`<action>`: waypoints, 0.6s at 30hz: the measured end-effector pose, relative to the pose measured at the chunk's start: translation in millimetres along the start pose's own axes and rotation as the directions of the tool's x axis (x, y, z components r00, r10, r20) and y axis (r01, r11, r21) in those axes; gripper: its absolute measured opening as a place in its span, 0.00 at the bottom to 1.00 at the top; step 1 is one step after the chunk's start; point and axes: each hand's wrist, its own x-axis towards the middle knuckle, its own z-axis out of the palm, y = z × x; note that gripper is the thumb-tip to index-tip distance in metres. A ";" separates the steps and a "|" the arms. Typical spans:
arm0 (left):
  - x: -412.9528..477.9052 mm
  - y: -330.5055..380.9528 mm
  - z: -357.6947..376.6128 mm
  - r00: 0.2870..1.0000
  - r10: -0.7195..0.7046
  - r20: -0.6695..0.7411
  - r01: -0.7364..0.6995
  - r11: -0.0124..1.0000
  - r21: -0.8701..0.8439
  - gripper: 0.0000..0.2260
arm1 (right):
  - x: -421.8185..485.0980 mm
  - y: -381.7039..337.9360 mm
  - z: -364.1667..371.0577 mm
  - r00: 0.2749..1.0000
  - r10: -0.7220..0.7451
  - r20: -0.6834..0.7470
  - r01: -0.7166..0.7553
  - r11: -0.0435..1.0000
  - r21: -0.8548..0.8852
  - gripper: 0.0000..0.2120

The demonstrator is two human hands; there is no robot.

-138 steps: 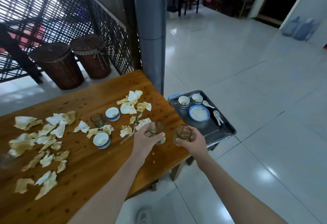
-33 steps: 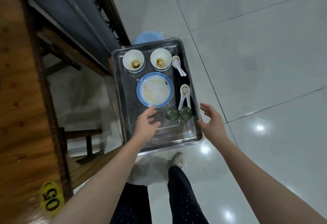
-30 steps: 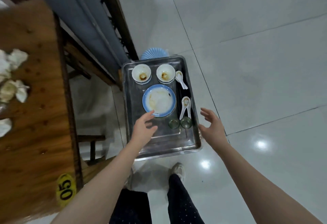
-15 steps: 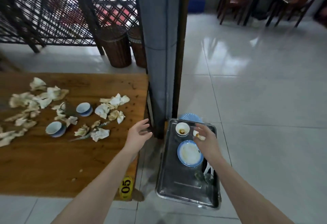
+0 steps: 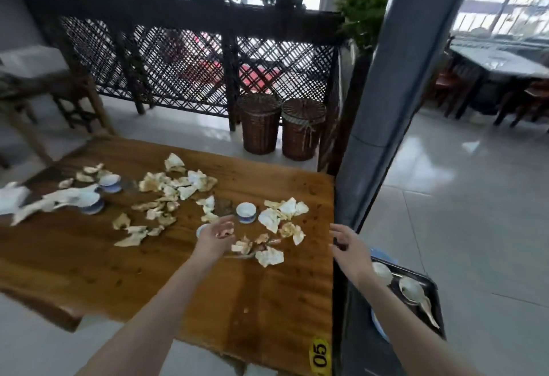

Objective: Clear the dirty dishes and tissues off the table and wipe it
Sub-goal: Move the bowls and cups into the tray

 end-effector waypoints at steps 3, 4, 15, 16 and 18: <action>10.1 -10.3 -55.8 1.000 -0.001 -0.024 0.001 1.000 0.011 0.21 | 7.3 -27.4 48.6 0.998 -0.031 0.057 0.035 0.997 -0.071 0.20; 12.7 -14.3 -71.3 1.000 0.005 -0.030 -0.004 1.000 0.030 0.22 | 10.4 -36.3 63.4 0.998 -0.032 0.059 0.036 0.997 -0.072 0.20; 36.0 -50.6 -173.4 0.996 -0.043 -0.083 0.050 0.995 0.083 0.24 | 43.3 -81.7 176.5 0.993 -0.033 0.116 0.036 0.999 -0.030 0.21; 39.5 -53.0 -179.3 0.995 -0.053 -0.082 0.060 0.995 0.085 0.24 | 46.9 -82.5 183.4 0.992 -0.023 0.122 0.026 0.999 -0.026 0.21; 47.2 -57.1 -189.3 0.995 -0.068 -0.076 0.074 0.994 0.078 0.24 | 53.8 -82.7 197.0 0.991 0.003 0.134 -0.001 1.000 -0.019 0.21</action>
